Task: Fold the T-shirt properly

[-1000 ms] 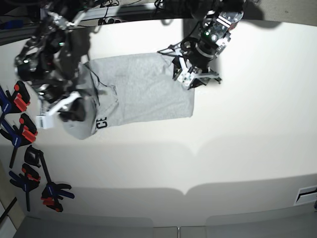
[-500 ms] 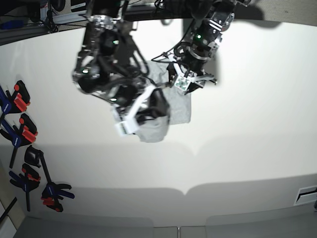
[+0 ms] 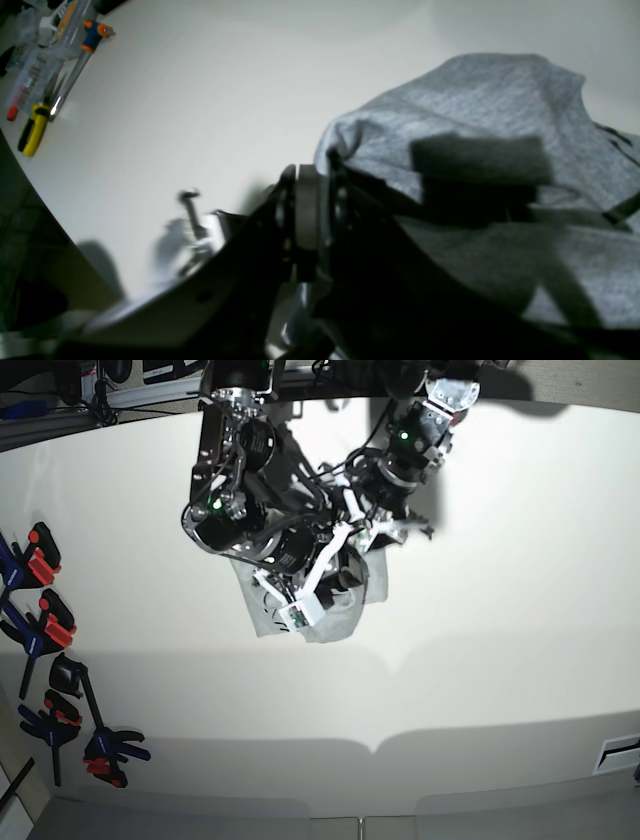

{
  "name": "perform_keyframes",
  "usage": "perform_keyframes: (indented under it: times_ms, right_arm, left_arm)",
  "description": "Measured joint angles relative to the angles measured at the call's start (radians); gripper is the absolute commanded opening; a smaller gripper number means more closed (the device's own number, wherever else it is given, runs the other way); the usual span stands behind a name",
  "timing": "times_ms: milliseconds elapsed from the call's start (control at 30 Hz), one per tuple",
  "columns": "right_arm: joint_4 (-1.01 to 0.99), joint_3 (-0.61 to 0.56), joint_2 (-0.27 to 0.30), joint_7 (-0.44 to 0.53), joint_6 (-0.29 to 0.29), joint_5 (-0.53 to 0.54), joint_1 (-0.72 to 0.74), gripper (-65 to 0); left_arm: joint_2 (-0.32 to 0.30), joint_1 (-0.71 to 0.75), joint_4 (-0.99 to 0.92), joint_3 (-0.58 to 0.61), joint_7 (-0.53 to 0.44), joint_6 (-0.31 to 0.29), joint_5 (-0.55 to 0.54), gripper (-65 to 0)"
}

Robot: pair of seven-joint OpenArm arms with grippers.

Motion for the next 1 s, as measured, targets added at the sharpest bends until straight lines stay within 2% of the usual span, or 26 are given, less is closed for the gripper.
perform_keyframes:
  times_ms: [100, 233, 400, 433, 533, 600, 667, 767, 900, 1000]
  right_arm:
    - [0.002, 0.001, 0.000, -0.001, -0.002, 0.004, 0.000, -65.0]
    - [0.002, -0.005, -0.001, 0.000, -0.001, 0.010, 0.000, -65.0]
    - [0.002, -0.001, 0.000, -0.007, -0.001, 0.008, 0.000, -65.0]
    - [0.002, -0.001, 0.000, -0.008, -0.001, 0.008, 0.000, -63.9]
    - [0.002, -0.026, 0.000, -0.011, -0.002, 0.009, 0.000, -52.5]
    - [0.002, -0.067, 0.000, -0.012, -0.002, 0.014, 0.000, -49.1]
    - [0.002, -0.131, 0.001, -0.020, -0.002, 0.015, 0.000, -48.7]
    - [0.002, -0.235, 0.000, -0.047, -0.002, 0.024, -0.002, -48.7]
    - [0.002, -0.306, 0.002, -0.048, -0.001, -0.076, 0.011, -48.7]
    - [0.010, -0.307, 0.001, -0.051, -0.001, -0.161, 0.049, -48.7]
  left_arm:
    - [-0.016, -0.008, 0.075, 0.000, 0.000, 0.000, 0.090, -35.9]
    - [-0.074, -0.005, 0.105, 0.002, 0.012, -0.004, 0.195, -35.9]
    - [-0.180, -0.004, 0.105, 0.002, 0.169, -0.005, 0.335, -35.9]
    - [-0.201, -0.003, 0.105, 0.002, 0.189, -0.005, 0.364, -35.9]
    - [-0.271, -0.003, 0.105, 0.002, 0.209, -0.005, 0.434, -35.9]
    - [-0.304, -0.003, 0.105, 0.002, 0.209, -0.004, 0.444, -35.9]
    - [-0.321, -0.003, 0.105, 0.002, 0.209, 0.024, 0.442, -35.9]
    - [-0.324, -0.003, 0.105, 0.004, 0.209, 0.103, 0.443, -35.9]
    - [-0.331, -0.003, 0.105, 0.004, 0.209, 0.175, 0.443, -35.9]
    - [-0.328, -0.003, 0.106, 0.005, 0.209, 0.187, 0.440, -35.9]
